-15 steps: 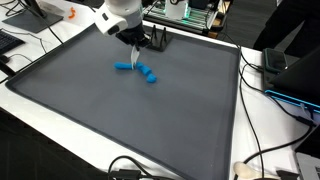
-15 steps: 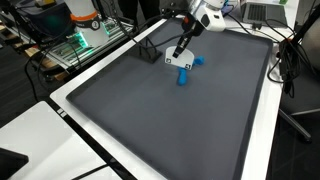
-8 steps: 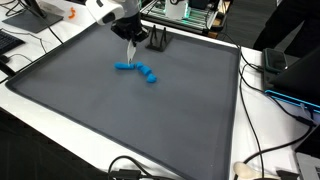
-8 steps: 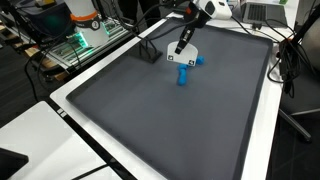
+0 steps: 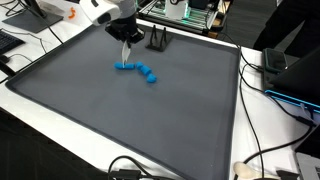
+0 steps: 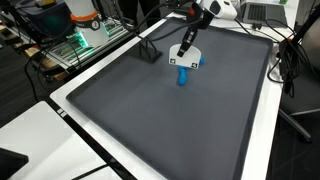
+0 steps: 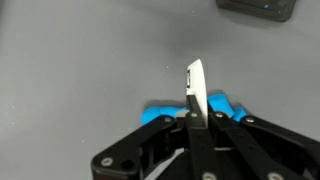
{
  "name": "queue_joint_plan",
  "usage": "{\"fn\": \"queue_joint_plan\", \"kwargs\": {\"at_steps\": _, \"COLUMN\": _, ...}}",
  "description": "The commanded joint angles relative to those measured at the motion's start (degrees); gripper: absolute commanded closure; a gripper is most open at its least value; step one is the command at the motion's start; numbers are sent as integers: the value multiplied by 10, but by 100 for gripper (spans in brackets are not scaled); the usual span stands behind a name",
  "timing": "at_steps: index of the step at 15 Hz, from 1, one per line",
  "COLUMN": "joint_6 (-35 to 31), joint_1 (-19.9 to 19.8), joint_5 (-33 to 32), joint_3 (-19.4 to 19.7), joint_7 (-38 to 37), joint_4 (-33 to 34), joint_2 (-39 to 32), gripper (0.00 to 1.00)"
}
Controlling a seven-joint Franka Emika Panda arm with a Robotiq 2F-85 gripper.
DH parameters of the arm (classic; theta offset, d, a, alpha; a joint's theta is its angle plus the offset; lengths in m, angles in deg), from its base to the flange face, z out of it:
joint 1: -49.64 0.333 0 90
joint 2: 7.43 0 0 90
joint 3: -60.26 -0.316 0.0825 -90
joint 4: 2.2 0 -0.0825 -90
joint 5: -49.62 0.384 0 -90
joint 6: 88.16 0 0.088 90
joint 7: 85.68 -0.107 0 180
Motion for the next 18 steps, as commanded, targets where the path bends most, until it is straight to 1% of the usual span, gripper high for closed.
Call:
{"fn": "queue_joint_plan", "kwargs": {"at_steps": 1, "joint_6": -9, "joint_1": 2, "joint_5": -15, "joint_3": 3, "joint_7": 0, "joint_4": 23, "joint_2": -27, "gripper": 99}}
{"fn": "queue_joint_plan", "kwargs": {"at_steps": 6, "joint_6": -11, "joint_1": 3, "joint_5": -19, "joint_3": 5, "joint_7": 1, "joint_4": 45, "joint_2": -55, "gripper": 99}}
{"fn": "queue_joint_plan", "kwargs": {"at_steps": 13, "joint_6": -17, "joint_1": 10, "joint_5": -54, "joint_3": 10, "joint_7": 3, "joint_4": 64, "joint_2": -87, "gripper": 99}}
{"fn": "queue_joint_plan", "kwargs": {"at_steps": 18, "joint_6": -22, "joint_1": 6, "joint_5": -47, "joint_3": 7, "joint_7": 5, "joint_4": 60, "joint_2": -98, "gripper": 99}}
